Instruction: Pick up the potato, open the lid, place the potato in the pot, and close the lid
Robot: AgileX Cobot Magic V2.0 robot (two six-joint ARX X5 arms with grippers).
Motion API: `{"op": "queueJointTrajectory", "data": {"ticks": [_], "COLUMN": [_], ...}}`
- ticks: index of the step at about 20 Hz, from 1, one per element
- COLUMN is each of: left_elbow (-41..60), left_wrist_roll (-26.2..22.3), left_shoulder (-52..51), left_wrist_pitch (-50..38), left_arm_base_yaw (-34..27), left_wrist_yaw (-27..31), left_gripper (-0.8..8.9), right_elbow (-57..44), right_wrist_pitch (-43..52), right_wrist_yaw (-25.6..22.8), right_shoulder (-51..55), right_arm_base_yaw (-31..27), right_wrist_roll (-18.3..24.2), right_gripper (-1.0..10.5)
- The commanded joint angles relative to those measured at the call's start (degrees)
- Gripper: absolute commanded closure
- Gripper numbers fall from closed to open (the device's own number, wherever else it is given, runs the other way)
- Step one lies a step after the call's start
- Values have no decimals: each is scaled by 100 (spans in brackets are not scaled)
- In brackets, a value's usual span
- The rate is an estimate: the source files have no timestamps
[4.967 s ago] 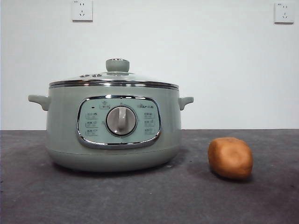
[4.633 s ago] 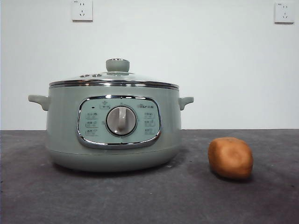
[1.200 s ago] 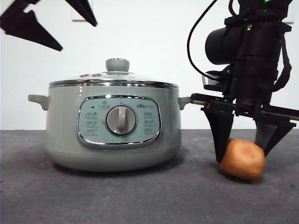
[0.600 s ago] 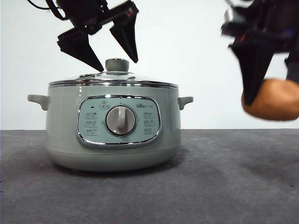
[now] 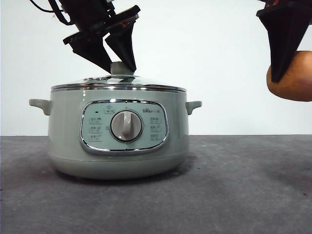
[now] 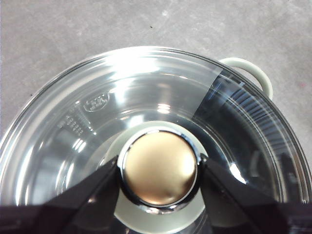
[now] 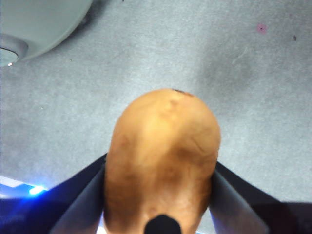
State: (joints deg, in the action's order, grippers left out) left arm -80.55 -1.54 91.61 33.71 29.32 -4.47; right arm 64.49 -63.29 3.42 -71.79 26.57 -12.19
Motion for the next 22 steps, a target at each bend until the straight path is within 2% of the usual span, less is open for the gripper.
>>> {"op": "queueJointTrajectory", "data": {"ticks": [1,8,11,15,22], "left_elbow": [-9,-24,-24,-24,-24], "left_wrist_roll": [-107,-177,-267,-466,-466], "left_shoulder": [2,-726,-977,-1189,-1226], "left_wrist_pitch": [-107,-256,-249,-118,33], "left_arm_base_yaw": [15,-74,-291,-780,-1937], "left_wrist_yaw": [28,151,153,155,149], "left_gripper": [826,826,826,826,826], "right_elbow": [-13,450,1038,2124,4439], "right_wrist_pitch": [24,24,20,-35,-170], "right_wrist_yaw": [-7,39,372,409,409], "right_shoulder": [7,-94,-452,-1362,-3521], "right_arm_base_yaw": [4,11,81,474,1161], "right_wrist_roll": [42,-173,-175,-179,-179], "right_gripper": [944,951,951,955,955]}}
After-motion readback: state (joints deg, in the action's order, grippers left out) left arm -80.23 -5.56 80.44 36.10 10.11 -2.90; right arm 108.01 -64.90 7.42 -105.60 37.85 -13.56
